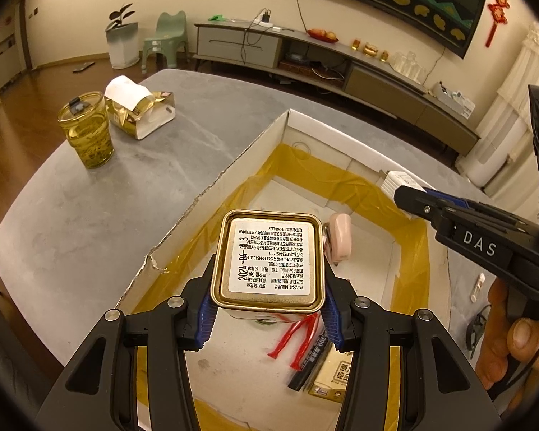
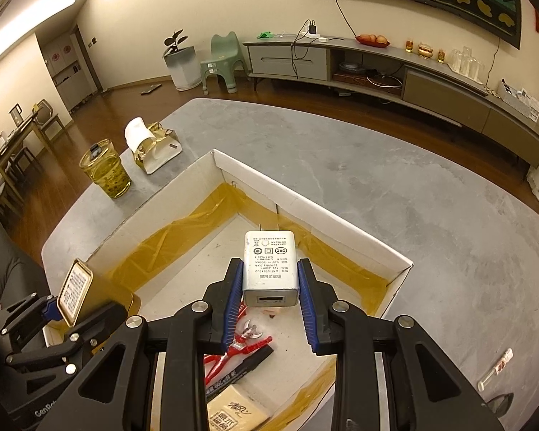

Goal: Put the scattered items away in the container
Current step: 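Lower the tin and charger into the box and open both tools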

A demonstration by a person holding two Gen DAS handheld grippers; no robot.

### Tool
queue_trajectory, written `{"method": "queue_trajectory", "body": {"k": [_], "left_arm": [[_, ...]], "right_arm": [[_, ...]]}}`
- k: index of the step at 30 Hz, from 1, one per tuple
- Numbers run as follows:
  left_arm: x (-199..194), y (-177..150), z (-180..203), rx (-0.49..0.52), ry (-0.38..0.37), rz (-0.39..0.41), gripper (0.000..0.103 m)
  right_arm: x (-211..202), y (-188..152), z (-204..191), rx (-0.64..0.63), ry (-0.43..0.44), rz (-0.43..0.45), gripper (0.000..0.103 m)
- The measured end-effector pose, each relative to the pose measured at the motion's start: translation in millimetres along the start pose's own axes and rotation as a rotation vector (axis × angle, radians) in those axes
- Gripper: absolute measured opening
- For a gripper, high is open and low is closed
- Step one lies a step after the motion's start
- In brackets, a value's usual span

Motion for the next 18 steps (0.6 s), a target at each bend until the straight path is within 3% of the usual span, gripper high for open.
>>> {"method": "queue_trajectory", "body": {"k": [7, 11, 12, 18], "left_arm": [[2, -1, 4, 0.012, 0.002, -0.012, 0.052], [8, -4, 4, -0.012, -0.043, -0.051, 0.052], [8, -4, 4, -0.016, -0.048, -0.048, 0.052], [-2, 1, 3, -0.016, -0.044, -0.011, 0.052]], "right_arm": [[9, 0, 3, 0.003, -0.005, -0.017, 0.032], [13, 0, 8, 0.026, -0.01, -0.024, 0.037], [13, 0, 10, 0.035, -0.012, -0.022, 0.041], [3, -2, 10, 0.04, 0.008, -0.007, 0.041]]}}
Point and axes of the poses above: each gripper's, at about its wrist camera, not at the fingertips, and x roughly the way its jaws point, z to its right, y to its top, the point moved 9 cm from there along x, roughly the way its jaws point, and after that the axes turned 13 degrees about -z, right-handed, at the moved point
